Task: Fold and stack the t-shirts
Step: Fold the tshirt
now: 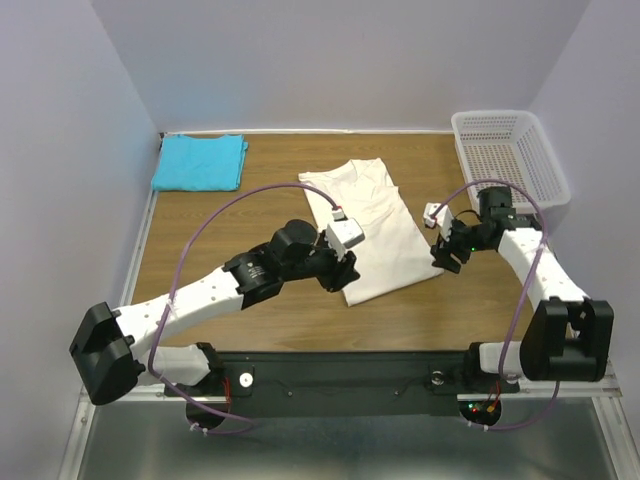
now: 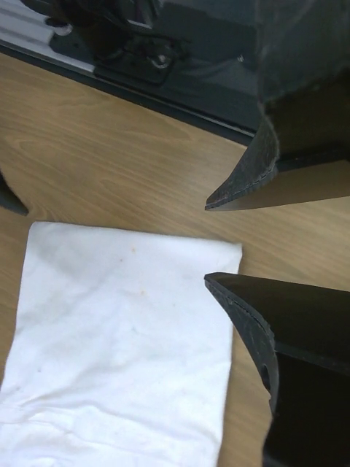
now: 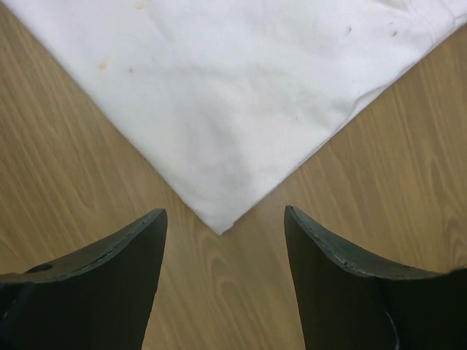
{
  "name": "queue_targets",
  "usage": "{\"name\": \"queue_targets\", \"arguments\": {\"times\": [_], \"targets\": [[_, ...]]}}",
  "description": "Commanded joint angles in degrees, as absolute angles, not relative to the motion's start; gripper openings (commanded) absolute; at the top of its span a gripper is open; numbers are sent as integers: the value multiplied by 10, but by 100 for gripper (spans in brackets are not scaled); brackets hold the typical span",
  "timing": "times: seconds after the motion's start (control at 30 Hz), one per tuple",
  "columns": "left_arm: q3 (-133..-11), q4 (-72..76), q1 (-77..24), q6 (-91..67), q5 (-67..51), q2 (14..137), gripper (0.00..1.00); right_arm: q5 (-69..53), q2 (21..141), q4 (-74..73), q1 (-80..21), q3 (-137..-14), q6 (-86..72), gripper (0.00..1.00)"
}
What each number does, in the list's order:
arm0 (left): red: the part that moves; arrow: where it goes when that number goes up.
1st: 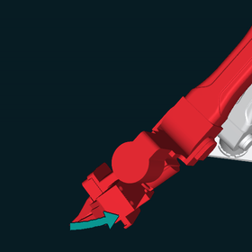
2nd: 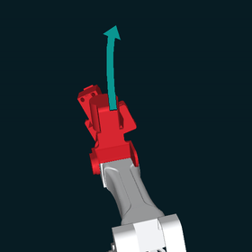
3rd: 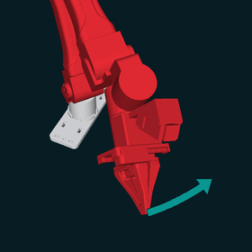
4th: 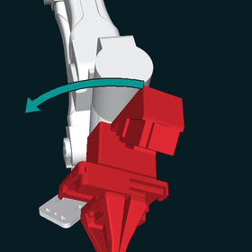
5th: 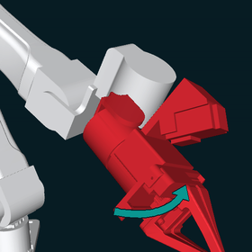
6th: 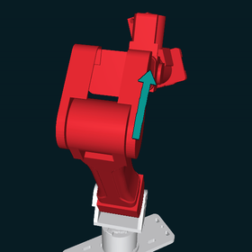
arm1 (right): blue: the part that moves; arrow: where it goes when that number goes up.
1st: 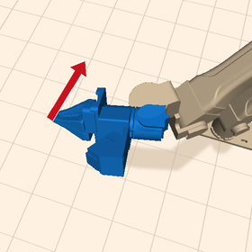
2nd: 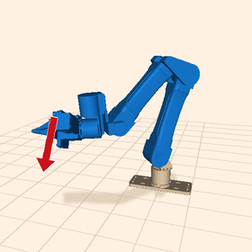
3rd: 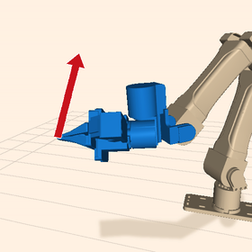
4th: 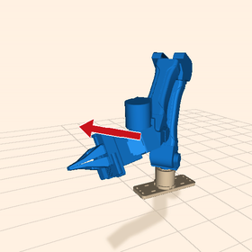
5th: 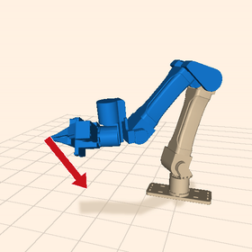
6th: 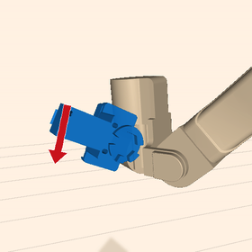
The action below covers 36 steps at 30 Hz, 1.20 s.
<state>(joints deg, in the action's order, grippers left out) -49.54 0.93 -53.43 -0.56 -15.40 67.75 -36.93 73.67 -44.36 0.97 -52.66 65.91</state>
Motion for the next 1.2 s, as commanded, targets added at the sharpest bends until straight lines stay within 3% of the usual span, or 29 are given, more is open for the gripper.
{"name": "queue_targets", "arguments": {"times": [0.0, 0.17, 0.33, 0.6, 0.9, 1.03, 1.17], "targets": [[-507, 32, -557, 148, -128, 671, 53, -515, 791, -565, 71, -597, 890, 71], [-485, 47, -609, 191, -73, 740, 54, -500, 871, -685, 83, -633, 1049, 71], [-477, 76, -652, 206, -30, 808, 54, -484, 903, -696, 100, -621, 1120, 71], [-518, 44, -668, 214, 53, 917, 52, -490, 915, -695, 100, -608, 1132, 70], [-537, 24, -677, 214, 66, 965, 50, -497, 925, -693, 100, -621, 1120, 69], [-539, 11, -678, 207, 76, 985, 46, -490, 931, -694, 99, -607, 1144, 69], [-536, 4, -681, 199, 70, 999, 37, -469, 938, -679, 91, -594, 1157, 68]]}}
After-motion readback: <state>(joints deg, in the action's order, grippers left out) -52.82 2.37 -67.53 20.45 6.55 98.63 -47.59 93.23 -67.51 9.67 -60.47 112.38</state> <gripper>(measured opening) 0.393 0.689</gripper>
